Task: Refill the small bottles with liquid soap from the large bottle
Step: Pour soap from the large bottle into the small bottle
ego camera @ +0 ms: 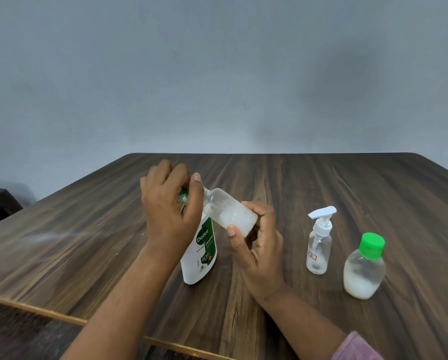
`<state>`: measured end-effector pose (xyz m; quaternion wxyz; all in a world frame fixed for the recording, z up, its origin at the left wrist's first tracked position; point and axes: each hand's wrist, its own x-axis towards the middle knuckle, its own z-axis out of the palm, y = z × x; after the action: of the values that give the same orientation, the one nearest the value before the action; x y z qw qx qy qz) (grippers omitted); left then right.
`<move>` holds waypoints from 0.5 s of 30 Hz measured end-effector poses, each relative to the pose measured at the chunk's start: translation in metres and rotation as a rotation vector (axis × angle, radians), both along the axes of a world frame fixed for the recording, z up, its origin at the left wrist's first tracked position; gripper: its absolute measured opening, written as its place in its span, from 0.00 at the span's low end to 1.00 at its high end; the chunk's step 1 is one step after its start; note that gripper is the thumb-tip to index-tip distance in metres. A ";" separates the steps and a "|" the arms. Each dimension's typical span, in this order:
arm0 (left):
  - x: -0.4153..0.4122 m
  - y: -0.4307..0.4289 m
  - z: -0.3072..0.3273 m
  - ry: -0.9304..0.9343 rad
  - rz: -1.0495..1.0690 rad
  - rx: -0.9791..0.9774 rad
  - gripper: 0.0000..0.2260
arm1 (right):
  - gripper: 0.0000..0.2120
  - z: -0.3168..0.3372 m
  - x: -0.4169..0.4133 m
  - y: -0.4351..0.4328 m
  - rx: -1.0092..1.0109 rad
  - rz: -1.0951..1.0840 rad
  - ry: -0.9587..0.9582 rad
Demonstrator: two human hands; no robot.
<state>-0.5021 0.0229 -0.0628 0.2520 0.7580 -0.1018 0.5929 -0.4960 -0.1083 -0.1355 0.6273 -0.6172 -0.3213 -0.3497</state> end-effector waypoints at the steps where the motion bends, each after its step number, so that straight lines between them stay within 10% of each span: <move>1: 0.000 0.000 -0.001 0.001 0.003 -0.001 0.11 | 0.16 0.000 -0.001 0.000 0.003 0.002 -0.001; 15: 0.002 0.003 0.009 0.051 -0.013 0.013 0.13 | 0.19 0.002 0.000 0.001 -0.002 -0.017 0.001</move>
<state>-0.4999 0.0258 -0.0542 0.2534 0.7738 -0.1044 0.5710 -0.4959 -0.1075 -0.1336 0.6240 -0.6206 -0.3161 -0.3543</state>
